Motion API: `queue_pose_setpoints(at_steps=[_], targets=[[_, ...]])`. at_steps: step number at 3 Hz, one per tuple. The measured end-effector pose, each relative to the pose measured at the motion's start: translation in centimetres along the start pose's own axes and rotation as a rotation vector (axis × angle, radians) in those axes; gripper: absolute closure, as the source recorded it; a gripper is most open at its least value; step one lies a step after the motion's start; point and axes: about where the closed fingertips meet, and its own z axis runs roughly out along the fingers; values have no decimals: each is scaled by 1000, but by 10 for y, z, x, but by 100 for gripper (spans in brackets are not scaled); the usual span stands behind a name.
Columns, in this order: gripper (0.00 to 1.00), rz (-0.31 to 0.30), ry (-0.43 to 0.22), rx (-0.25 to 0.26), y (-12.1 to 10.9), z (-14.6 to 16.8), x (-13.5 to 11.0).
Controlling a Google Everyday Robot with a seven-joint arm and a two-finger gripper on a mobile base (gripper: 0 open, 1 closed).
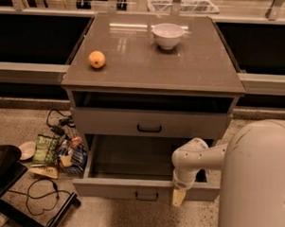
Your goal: Open middle drawer
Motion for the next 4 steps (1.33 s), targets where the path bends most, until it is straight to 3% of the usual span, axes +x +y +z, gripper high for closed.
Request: queue_pose_setpoints(at_steps=[4], targets=[[0,-21,-87,0,26,-15,4]])
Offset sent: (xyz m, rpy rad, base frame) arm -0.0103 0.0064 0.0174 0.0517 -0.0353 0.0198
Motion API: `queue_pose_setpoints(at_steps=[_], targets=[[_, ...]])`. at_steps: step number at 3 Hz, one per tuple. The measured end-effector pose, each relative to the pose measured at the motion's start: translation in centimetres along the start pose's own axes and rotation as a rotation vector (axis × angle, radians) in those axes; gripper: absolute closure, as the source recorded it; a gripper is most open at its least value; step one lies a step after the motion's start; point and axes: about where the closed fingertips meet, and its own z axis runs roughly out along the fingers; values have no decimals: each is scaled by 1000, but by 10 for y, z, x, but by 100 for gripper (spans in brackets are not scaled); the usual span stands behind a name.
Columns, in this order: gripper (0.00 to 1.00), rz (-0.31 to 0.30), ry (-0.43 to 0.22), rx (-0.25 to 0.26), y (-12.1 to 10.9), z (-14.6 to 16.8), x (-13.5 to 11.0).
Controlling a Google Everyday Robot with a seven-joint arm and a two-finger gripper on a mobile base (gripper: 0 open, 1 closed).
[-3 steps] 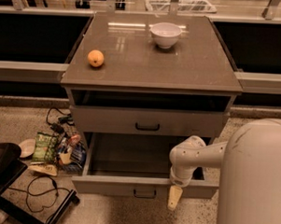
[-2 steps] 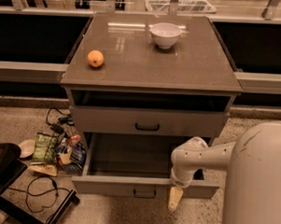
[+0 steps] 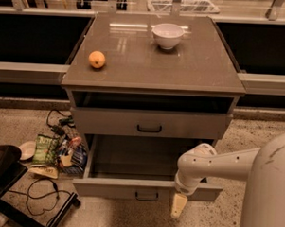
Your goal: Open middle drawer
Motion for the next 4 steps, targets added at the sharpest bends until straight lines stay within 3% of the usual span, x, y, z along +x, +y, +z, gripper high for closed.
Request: queue_pose_setpoints(at_steps=[1,2,3,4], targets=[[19,0,1,-3,1,1,0],[42,61,13,-66,33,4,6],[65,81,11,-88,52,-1,0],[89,81,11,-88,52,-1,0]])
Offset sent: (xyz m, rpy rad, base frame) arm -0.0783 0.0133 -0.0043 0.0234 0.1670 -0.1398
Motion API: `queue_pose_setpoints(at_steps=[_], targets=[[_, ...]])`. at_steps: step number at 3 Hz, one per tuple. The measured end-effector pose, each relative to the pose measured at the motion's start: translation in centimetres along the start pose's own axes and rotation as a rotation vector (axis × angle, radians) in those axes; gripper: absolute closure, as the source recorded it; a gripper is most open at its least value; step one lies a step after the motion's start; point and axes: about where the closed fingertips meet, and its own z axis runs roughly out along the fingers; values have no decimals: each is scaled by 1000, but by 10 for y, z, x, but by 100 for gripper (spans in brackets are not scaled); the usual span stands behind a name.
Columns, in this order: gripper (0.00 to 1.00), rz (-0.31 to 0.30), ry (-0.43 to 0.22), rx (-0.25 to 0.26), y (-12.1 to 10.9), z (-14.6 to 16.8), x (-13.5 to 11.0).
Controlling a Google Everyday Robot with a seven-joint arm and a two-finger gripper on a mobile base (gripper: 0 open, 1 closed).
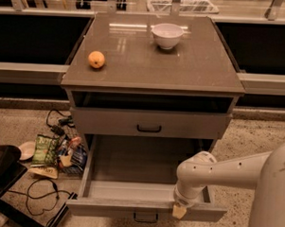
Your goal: Open middle drawer
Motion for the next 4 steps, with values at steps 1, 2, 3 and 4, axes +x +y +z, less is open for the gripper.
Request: queue_pose_setpoints(at_steps=[1,2,3,4], targets=[[100,22,15,-17,25,-7,8],[84,22,15,-17,25,-5,8],[60,22,16,-19,25,-4,9],[37,22,17,-21,26,-4,9]])
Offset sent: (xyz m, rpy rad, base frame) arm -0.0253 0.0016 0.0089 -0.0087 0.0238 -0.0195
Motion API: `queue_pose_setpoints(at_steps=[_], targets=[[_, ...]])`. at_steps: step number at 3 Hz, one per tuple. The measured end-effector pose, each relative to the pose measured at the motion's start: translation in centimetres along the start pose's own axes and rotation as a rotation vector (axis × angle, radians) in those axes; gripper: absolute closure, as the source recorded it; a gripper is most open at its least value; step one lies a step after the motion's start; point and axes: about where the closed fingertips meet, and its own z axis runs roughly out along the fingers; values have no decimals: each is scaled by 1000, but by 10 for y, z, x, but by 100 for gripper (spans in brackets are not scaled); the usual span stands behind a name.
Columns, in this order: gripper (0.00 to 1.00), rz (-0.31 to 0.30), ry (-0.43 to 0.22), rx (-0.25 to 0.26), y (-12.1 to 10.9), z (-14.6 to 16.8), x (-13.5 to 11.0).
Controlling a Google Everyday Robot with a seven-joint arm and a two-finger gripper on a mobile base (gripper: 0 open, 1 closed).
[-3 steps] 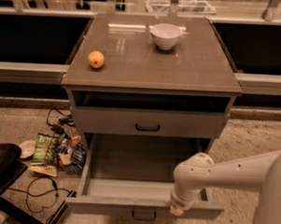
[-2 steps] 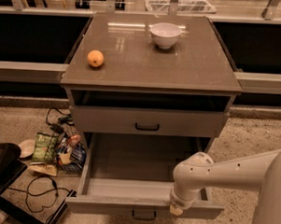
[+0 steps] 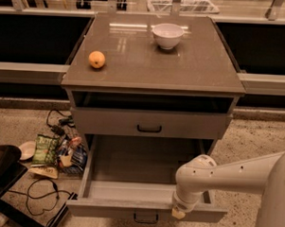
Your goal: Open middle drawer
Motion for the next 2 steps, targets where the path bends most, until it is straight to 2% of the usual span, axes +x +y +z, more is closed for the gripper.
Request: queue_pose_setpoints(at_steps=[1,2], targets=[[14,0,1,-2,1,1,1],[0,0,2,-4,1,2,1]])
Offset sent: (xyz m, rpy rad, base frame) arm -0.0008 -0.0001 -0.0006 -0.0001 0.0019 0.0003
